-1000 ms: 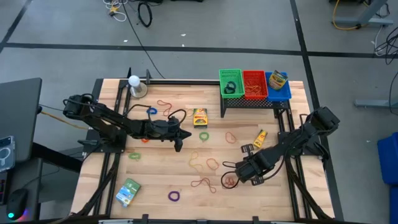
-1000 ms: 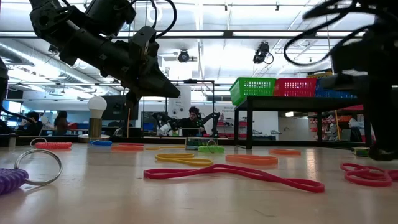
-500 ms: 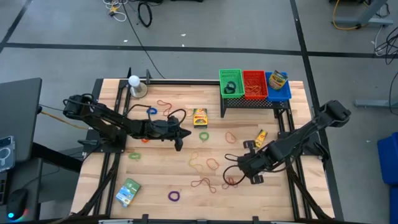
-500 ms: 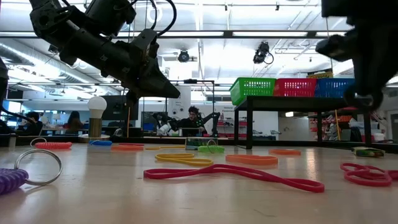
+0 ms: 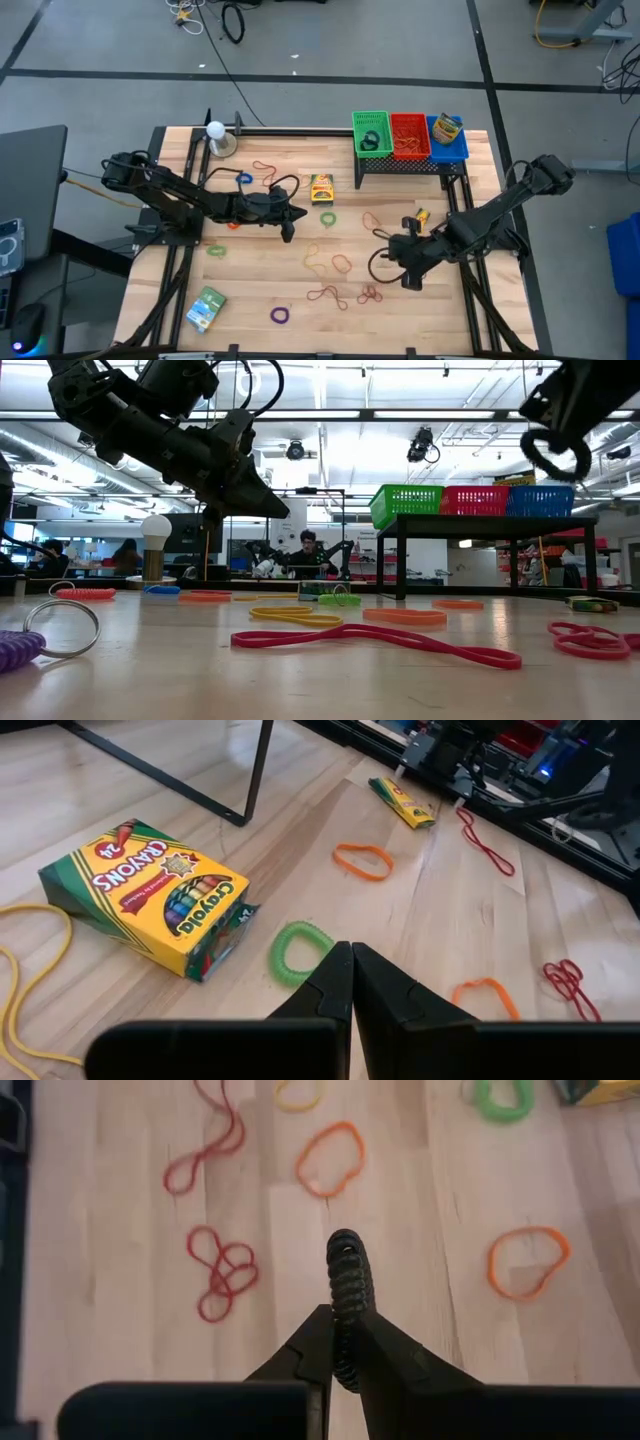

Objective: Pick & Place Office Desk Supplies
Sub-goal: Put the black spring keychain into the green bin

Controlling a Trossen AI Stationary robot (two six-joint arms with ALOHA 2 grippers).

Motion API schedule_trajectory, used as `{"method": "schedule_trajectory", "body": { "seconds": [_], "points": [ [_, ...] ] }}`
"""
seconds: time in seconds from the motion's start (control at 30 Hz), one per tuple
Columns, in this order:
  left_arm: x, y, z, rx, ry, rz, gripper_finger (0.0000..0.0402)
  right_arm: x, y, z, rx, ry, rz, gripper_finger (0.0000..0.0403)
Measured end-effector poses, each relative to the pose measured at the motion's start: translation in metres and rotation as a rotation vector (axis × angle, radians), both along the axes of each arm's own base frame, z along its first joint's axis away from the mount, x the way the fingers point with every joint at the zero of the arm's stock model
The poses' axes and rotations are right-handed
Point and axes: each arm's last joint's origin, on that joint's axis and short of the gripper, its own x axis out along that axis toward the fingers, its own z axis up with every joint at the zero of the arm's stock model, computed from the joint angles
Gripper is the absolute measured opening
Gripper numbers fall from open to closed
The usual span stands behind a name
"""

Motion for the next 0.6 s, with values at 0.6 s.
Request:
{"method": "schedule_trajectory", "body": {
  "seconds": [0.6],
  "points": [
    [-0.001,0.002,0.000,0.026,0.002,0.077,0.0009,-0.015,-0.073,0.086,0.203,-0.500,-0.500,0.0034]
  ]
}}
